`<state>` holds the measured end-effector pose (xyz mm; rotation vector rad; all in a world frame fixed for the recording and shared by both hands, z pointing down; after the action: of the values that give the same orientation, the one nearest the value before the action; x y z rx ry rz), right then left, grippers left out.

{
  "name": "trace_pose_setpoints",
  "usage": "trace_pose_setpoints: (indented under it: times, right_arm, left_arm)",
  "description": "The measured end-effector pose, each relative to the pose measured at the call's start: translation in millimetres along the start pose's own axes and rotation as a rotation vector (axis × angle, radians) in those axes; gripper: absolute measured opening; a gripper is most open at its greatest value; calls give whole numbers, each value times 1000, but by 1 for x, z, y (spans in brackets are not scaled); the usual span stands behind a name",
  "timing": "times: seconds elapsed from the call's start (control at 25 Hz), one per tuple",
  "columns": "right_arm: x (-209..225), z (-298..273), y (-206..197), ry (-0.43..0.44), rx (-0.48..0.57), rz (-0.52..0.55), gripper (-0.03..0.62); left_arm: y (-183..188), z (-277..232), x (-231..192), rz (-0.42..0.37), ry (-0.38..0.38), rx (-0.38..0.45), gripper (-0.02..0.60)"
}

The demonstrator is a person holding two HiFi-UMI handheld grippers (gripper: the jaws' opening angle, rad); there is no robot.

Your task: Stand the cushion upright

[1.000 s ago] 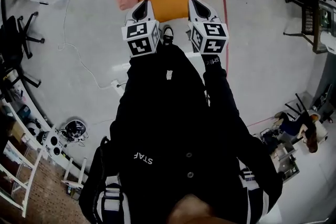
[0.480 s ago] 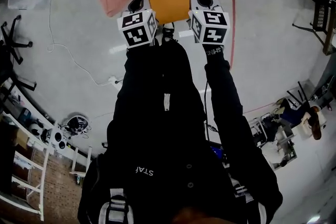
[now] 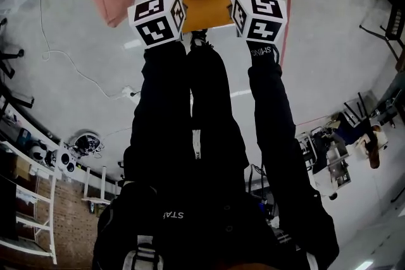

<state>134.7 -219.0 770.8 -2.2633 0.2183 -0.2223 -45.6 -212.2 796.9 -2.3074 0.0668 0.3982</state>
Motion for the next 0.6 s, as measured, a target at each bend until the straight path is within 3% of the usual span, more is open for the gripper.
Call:
trace_pose_setpoints:
  times: [0.08,0.2,0.44,0.6]
  right_arm:
    - [6,-9,-6,-7,-18,13,122]
    - [13,-25,-17,-13,-66,41,141]
    - [21,-41,-30,-23,-122,73,150]
    - [17,-51,-34,-16,-146,70,129]
  left_arm:
    - [-6,-10,-6,7,10,-12,131]
    - [-14,-26,-15,6,24,-40,181]
    - [-26,-44,-15,24,37,-95,179]
    - [-26,-48,-18,12,59,-105,105]
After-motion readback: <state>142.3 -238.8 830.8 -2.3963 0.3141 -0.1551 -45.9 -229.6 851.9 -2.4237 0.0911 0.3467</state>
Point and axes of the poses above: the fingertips, and each gripper's own axes: z backward along the fingers, x to its right, y out of its top, the point moved 2 cm from there along z, backward along the fingers, and after that the axes turned 11 degrees about x, right-handed, at the moved point
